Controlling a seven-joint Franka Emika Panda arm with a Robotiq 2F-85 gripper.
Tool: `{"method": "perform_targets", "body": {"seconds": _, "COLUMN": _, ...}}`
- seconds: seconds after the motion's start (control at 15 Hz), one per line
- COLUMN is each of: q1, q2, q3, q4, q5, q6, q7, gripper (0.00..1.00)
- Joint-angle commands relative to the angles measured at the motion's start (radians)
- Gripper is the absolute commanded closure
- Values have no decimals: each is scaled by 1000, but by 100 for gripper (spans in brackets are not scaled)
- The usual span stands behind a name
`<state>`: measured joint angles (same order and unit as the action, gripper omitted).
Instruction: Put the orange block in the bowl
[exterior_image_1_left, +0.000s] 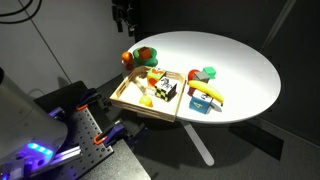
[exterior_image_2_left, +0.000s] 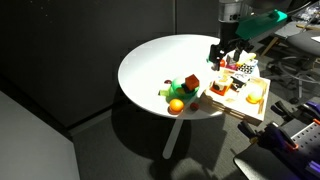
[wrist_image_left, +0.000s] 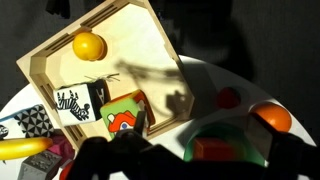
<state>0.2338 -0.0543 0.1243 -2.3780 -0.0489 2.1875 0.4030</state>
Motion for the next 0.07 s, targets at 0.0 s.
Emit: {"method": "perform_targets", "body": {"seconds": 0.0, "q1": -25, "q2": -4, "q3": 25, "q4": -2, "q5": 2, "q6": -2, "q7": -2, "gripper": 0}}
